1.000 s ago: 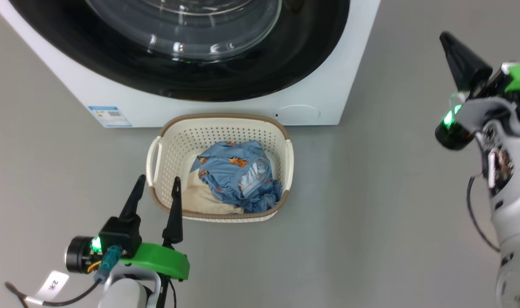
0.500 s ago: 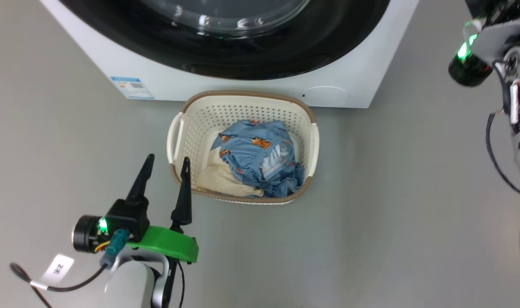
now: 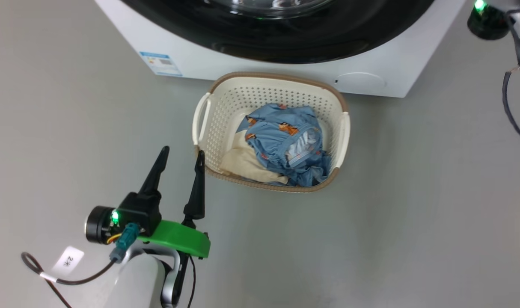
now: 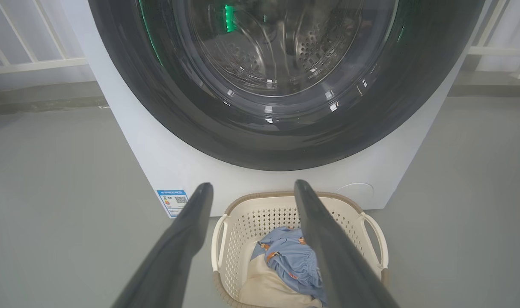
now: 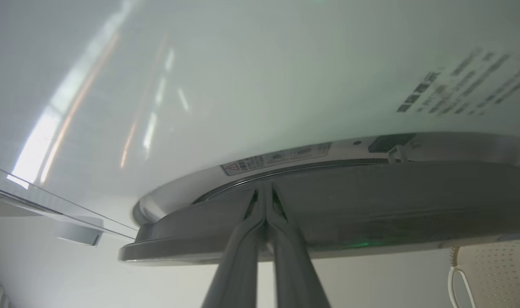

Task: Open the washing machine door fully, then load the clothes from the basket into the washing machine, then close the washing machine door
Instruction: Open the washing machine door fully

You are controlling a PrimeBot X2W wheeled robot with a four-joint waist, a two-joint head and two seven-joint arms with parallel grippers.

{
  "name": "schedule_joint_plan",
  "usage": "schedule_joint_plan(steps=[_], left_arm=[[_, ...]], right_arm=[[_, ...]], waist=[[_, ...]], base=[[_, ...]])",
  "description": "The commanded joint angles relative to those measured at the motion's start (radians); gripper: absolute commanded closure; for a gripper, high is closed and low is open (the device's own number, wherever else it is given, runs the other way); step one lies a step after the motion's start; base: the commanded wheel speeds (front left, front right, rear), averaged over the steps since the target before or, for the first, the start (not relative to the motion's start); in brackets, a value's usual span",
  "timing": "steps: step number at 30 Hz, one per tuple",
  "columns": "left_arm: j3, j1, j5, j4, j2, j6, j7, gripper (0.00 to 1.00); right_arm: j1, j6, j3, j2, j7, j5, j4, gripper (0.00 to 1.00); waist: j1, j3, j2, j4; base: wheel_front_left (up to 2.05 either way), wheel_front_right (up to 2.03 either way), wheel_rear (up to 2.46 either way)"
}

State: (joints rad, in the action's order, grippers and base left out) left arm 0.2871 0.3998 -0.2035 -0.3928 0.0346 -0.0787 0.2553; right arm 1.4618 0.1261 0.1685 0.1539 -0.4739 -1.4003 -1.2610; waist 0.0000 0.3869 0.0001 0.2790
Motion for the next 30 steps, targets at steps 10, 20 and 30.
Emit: schedule_joint_plan(steps=[10,20,30], left_arm=[[0.018,0.028,-0.053,0.044,0.016,-0.023,0.006,0.0],[0.042,0.039,-0.08,0.05,0.016,-0.041,0.006,0.0],[0.041,0.043,-0.083,0.046,0.016,-0.047,0.006,0.0]], right_arm=[[0.088,0.005,-0.044,0.002,0.023,0.072,-0.021,1.0],[0.086,0.005,-0.067,-0.001,-0.016,0.106,-0.029,1.0],[0.077,0.005,-0.082,-0.019,-0.091,0.115,-0.029,1.0]], waist=[[0.0,0.047,-0.0001,0.051],[0.0,0.057,-0.0001,0.057],[0.0,0.048,-0.0001,0.043]], base=[[0.0,0.0,0.0],[0.0,0.0,0.0],[0.0,0.0,0.0]])
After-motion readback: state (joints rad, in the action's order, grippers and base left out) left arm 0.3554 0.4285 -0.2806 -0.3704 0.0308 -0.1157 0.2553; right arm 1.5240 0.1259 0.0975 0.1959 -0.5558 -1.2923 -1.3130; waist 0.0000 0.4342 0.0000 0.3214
